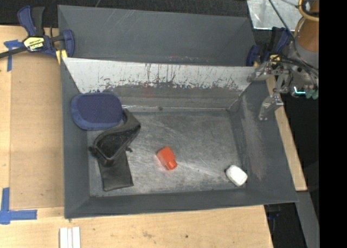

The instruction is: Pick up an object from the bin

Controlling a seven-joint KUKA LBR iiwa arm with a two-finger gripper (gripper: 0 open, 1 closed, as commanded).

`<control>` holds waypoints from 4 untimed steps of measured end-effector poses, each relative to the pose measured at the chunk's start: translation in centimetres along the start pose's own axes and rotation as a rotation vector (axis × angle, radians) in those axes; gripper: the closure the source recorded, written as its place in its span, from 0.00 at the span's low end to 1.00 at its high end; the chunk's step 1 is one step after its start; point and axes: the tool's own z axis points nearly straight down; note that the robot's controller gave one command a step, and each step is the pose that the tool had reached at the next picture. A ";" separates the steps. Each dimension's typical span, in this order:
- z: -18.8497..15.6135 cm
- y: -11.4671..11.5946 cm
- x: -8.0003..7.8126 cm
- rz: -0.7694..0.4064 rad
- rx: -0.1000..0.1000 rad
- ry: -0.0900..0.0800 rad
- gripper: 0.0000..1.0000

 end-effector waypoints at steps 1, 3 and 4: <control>8.1 10.3 1.1 0.030 -0.005 0.000 0.00; 16.9 20.5 10.2 -0.408 0.004 -0.012 0.00; 16.6 20.6 9.8 -0.408 0.003 -0.026 1.00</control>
Offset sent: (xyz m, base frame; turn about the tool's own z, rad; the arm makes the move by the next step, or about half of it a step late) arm -0.0105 0.0971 -0.0777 0.0375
